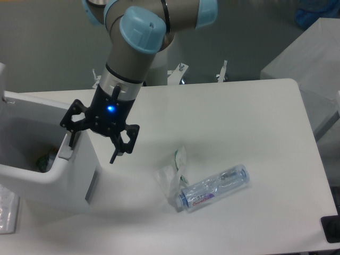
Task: Open the trash can
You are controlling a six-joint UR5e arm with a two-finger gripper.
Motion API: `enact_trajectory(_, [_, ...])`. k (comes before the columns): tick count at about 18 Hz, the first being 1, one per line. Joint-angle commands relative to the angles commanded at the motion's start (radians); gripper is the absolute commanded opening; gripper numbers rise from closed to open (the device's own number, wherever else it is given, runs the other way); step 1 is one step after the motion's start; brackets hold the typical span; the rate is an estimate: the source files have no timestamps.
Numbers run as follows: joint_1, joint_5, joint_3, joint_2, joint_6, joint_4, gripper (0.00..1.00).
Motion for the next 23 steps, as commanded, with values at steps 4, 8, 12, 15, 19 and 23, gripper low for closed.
enact_trajectory(4, [0.055, 0.009, 0.045, -0.009, 0.02, 0.011, 1.0])
enact_trajectory(8, [0.127, 0.031, 0.055, -0.037, 0.132, 0.024, 1.0])
enact_trajectory(12, [0.201, 0.162, 0.039, -0.09, 0.233, 0.029, 1.0])
enact_trajectory(15, [0.256, 0.285, 0.061, -0.199, 0.329, 0.029, 1.0])
enact_trajectory(19, [0.339, 0.377, 0.135, -0.271, 0.492, 0.015, 1.0])
enact_trajectory(23, [0.35, 0.425, 0.189, -0.336, 0.598, 0.02, 1.0])
